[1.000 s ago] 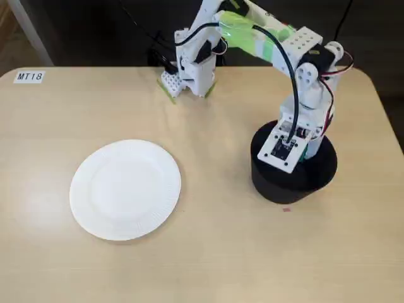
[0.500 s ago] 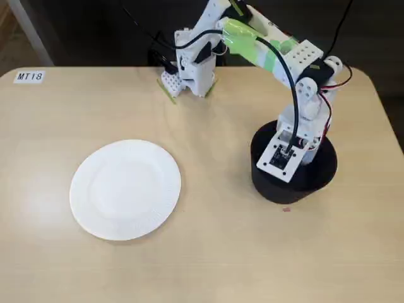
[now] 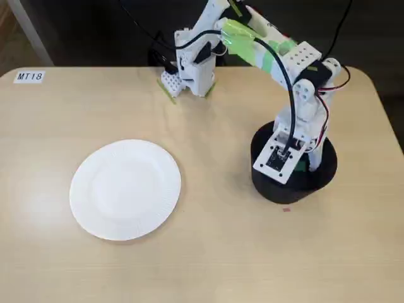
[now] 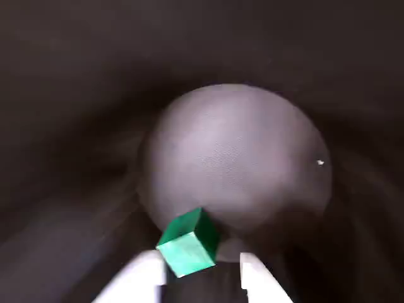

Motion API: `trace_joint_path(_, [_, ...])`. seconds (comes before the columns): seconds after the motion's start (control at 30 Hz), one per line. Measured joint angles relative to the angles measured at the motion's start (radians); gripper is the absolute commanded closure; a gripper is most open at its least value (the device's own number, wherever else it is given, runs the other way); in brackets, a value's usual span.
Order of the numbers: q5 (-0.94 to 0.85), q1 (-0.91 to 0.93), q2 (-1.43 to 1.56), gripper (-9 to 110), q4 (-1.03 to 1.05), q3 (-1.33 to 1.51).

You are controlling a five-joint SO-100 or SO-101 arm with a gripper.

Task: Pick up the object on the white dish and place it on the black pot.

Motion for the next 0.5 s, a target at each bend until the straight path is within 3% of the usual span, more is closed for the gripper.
trace_joint_path(0.5, [0.069,0.112,0.354,102,0.1,0.0])
